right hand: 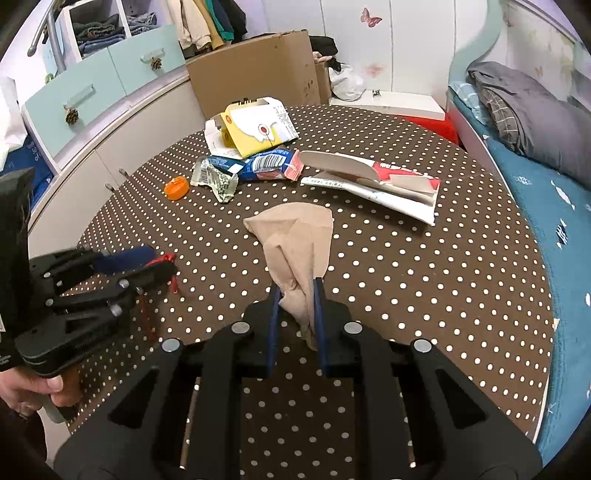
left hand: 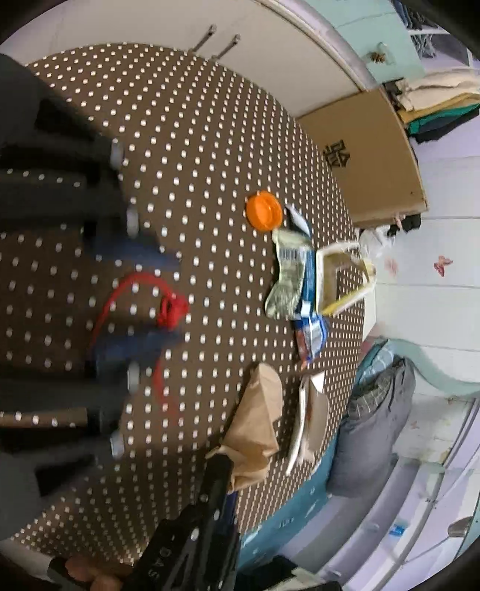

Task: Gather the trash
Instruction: 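Grasp the tan cloth with the right tool while the left tool grasps the red string, then carry the cloth and string to the wastebasket and open both tools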

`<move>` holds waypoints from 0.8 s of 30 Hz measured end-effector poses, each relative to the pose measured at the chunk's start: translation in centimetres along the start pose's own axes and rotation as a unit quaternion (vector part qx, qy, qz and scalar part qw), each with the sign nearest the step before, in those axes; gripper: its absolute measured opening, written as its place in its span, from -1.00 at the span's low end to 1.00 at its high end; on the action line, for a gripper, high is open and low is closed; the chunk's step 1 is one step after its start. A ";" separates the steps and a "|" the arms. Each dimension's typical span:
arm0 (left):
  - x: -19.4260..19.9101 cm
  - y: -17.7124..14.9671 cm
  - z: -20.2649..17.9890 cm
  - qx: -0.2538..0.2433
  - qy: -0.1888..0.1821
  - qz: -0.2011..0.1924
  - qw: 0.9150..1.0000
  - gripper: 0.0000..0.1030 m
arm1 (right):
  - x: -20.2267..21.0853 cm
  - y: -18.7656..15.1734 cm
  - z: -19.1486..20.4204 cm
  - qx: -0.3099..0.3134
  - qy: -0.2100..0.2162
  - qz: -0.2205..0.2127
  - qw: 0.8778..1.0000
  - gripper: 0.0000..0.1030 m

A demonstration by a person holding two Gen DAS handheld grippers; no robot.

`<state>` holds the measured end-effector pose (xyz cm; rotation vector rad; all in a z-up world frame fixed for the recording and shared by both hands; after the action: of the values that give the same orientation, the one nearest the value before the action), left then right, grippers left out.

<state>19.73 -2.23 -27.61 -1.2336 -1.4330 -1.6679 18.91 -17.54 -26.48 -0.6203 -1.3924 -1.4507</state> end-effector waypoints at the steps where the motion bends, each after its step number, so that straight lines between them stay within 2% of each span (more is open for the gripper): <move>1: 0.3 -0.2 -0.2 0.000 -0.009 -0.002 1.000 -0.89 | 0.2 0.0 -0.1 0.000 0.002 -0.001 1.000 -0.71; 5: 1.3 -0.6 -0.6 0.001 -0.024 -0.014 1.000 -0.92 | 1.2 -0.2 -0.4 -0.003 0.016 -0.012 1.000 -0.78; 15: 4.8 0.0 -1.1 0.021 -0.066 -0.055 0.996 -0.92 | 4.9 -0.3 -2.5 -0.010 0.032 -0.050 0.998 -0.80; 24: 8.7 2.4 -4.6 -0.005 -0.082 -0.099 0.992 -0.92 | 10.6 -0.4 -5.4 -0.031 0.033 -0.106 0.993 -0.80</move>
<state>17.36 -6.16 -18.64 -1.2946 -1.6972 -1.7375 15.95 -25.82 -18.51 -0.4686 -1.3988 -1.6729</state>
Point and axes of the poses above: each gripper's, at about its wrist camera, not at the fingertips, and x roughly against the way its jaws point, z to its left, y to its top, the point moved 4 cm from there along -x, roughly the way its jaws point, and after that the axes turned 14 degrees about z, right-handed, at the moved point
